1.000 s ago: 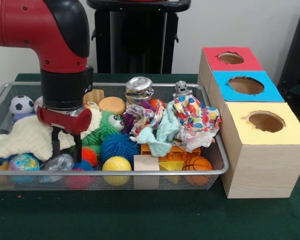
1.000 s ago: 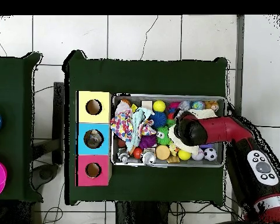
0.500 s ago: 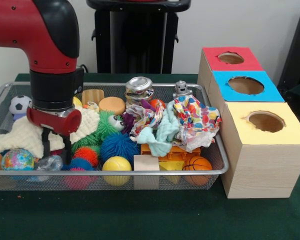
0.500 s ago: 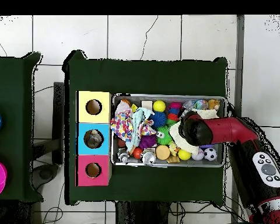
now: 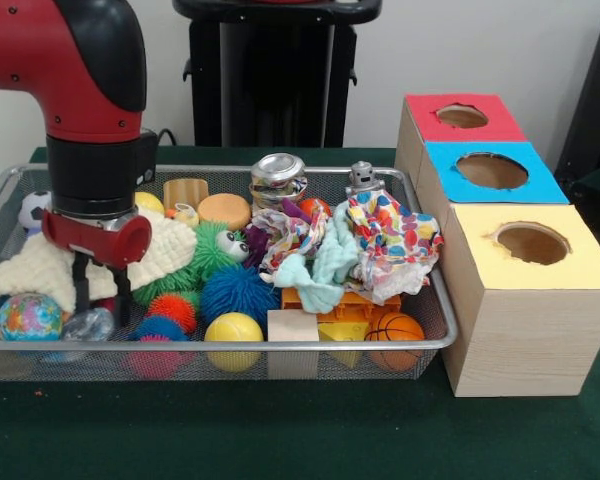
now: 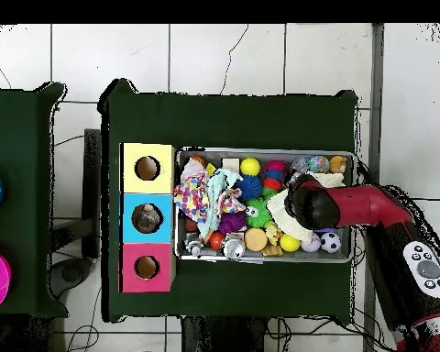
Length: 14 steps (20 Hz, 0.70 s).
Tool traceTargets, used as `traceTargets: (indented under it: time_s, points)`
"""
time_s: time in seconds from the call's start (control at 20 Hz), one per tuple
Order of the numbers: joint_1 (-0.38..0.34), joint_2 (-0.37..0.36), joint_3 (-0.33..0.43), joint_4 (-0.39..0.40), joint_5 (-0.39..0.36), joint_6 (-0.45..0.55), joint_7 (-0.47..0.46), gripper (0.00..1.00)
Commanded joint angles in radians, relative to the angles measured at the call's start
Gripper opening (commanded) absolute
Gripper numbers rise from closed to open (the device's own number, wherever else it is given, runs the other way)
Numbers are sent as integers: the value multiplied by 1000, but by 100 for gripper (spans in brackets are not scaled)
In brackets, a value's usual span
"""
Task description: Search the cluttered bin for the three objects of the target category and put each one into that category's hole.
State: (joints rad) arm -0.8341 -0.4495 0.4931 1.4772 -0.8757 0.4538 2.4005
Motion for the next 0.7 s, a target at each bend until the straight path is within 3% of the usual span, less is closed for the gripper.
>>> traceTargets:
  time_s: [0.05, 0.45, 0.7]
  points:
    - [-21, -44, 56, 0, -2, 109, -329, 100]
    - [-12, -64, 46, 7, 17, 123, -292, 100]
    - [4, -47, 19, -13, -21, 89, -265, 100]
